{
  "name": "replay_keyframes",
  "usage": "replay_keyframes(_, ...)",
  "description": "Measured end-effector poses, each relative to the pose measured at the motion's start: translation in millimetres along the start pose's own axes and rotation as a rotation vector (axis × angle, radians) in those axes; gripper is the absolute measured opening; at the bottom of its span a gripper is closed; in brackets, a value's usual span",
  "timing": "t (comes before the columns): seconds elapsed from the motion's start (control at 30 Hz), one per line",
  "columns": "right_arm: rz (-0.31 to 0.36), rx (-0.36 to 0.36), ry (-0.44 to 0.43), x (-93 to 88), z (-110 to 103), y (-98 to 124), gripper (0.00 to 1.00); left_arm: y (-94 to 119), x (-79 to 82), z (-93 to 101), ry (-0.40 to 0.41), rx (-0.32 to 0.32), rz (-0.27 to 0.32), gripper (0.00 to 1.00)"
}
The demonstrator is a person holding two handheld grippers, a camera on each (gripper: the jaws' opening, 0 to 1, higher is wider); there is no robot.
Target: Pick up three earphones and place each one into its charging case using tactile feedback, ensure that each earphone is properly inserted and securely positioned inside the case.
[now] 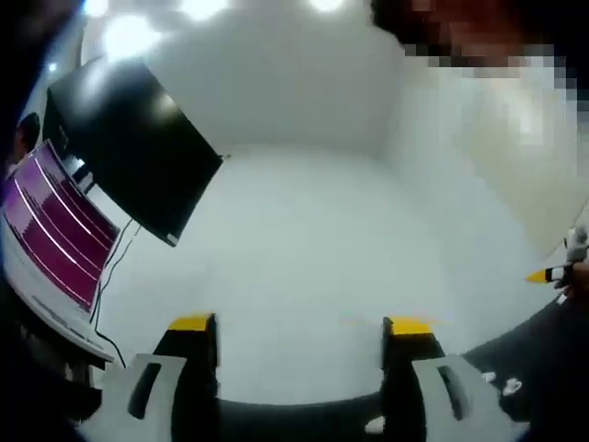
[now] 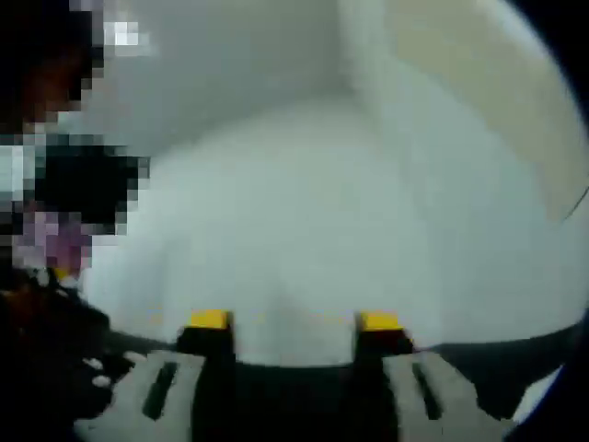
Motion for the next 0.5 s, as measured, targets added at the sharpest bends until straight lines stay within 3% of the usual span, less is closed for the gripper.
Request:
replay_keyframes(0.03, -0.008, -0.004, 0.020, -0.9, 1.1, 2.2, 0.08, -0.6, -4.8, 5.3, 0.031, -0.031, -0.037, 0.15)
replay_keyframes(0.07, -0.014, -0.041, 0.032, -1.0, 5.5, 2.0, 0.19, -0.9, -8.7, 7.6, 0.049, -0.041, -0.067, 0.07)
replay_keyframes(0.1, -0.011, -0.023, 0.036, -1.9, 2.1, 0.2, 0.25, -3.0, -7.1, 7.2, 0.038, -0.039, -0.057, 0.18)
replay_keyframes(0.13, -0.044, -0.021, 0.033, -6.1, 1.8, -1.1, 0.29, -4.7, -7.3, 7.7, 0.036, -0.038, -0.044, 0.38)
replay_keyframes(0.17, -0.072, -0.017, 0.028, -10.5, 1.3, -2.5, 0.33, -7.6, -5.8, 5.6, 0.019, -0.031, -0.020, 0.64)
replay_keyframes(0.2, -0.095, -0.005, 0.034, -14.5, -1.1, -3.7, 0.39, -9.5, -6.5, 3.3, -0.005, -0.027, -0.019, 0.73)
replay_keyframes(0.23, -0.118, 0.009, 0.043, -19.0, -4.0, -4.4, 0.48, -9.1, -8.1, 2.3, -0.025, -0.027, -0.033, 0.69)
replay_keyframes(0.27, -0.132, 0.026, 0.054, -21.4, -8.6, -5.0, 0.55, -7.4, -11.3, 2.8, -0.012, -0.027, -0.059, 0.57)
replay_keyframes(0.3, -0.132, 0.032, 0.061, -22.5, -10.3, -5.4, 0.60, -6.8, -12.6, 3.7, -0.001, -0.032, -0.070, 0.51)
replay_keyframes(0.5, -0.129, 0.057, 0.101, -24.8, -15.0, -4.4, 0.64, -7.7, -10.3, 4.2, 0.000, -0.032, -0.055, 0.63)
Point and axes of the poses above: the point that each gripper's makers call its tool centre point, and the gripper's own axes: y roughly backward along the fingers, z roughly to its right, x roughly out of its top, the point moved 2 cm from there along y, roughly backward along the fingers, and after that the axes turned 15 degrees about -x, right-handed, at the moved point
